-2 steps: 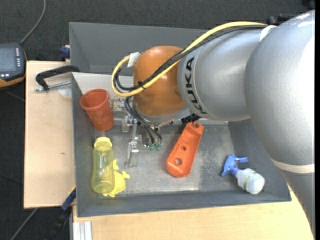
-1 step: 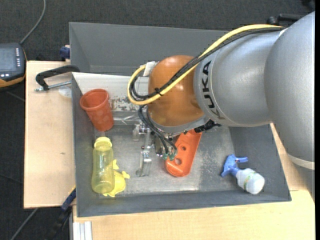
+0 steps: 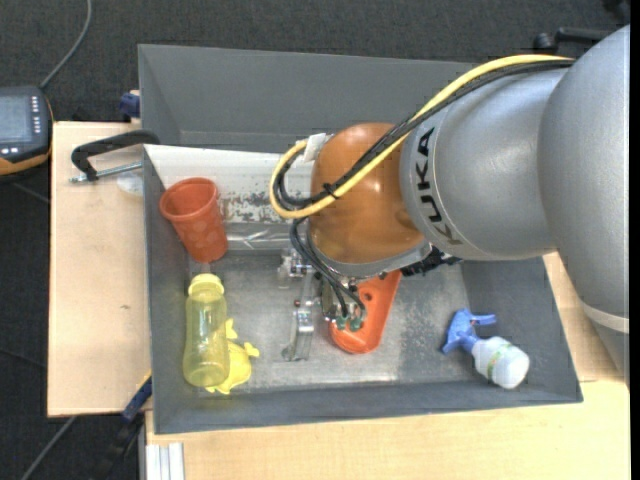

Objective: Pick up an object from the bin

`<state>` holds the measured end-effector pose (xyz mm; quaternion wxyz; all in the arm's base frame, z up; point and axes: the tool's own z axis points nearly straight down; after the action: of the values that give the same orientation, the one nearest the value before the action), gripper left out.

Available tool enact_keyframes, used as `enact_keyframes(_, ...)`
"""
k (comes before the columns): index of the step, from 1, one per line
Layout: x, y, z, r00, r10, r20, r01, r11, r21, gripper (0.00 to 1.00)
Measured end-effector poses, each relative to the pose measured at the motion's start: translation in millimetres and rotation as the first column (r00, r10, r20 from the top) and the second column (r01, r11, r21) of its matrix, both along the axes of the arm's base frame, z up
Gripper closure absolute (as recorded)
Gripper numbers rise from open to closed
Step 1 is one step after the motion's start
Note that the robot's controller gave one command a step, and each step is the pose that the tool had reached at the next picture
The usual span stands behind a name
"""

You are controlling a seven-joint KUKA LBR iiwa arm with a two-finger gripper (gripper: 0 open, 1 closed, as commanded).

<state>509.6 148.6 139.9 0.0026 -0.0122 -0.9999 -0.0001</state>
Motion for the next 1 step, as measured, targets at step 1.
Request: enact_keyframes(1,1.2,-30.0,-7.1,0.995,0.099,0.0,-0.099,0.995,0.002,0.0)
